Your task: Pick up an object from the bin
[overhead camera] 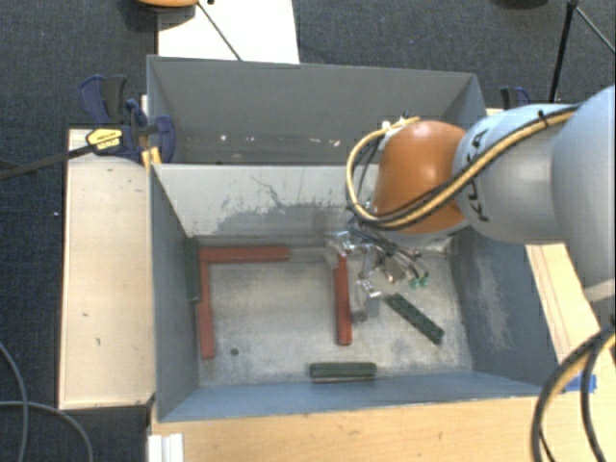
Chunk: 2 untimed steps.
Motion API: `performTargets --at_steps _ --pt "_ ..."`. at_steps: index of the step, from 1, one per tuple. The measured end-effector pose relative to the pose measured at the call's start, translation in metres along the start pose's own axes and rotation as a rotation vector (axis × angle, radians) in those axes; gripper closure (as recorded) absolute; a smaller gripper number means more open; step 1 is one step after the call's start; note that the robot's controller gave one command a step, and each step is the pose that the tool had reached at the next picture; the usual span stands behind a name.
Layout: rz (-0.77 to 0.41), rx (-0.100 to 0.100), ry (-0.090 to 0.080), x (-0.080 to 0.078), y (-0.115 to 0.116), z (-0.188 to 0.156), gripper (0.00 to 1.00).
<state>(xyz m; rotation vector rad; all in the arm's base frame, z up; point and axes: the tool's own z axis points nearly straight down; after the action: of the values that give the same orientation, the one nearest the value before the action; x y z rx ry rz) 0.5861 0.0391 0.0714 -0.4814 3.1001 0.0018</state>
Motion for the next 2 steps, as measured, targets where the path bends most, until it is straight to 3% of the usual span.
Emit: performTargets --at_steps 1,2 --pt "-0.546 -0.002 0.005 0.0083 0.0151 0.0004 1.0" --pt "-0.542 -0.002 0.005 0.0083 0.0151 0.0004 1.0"
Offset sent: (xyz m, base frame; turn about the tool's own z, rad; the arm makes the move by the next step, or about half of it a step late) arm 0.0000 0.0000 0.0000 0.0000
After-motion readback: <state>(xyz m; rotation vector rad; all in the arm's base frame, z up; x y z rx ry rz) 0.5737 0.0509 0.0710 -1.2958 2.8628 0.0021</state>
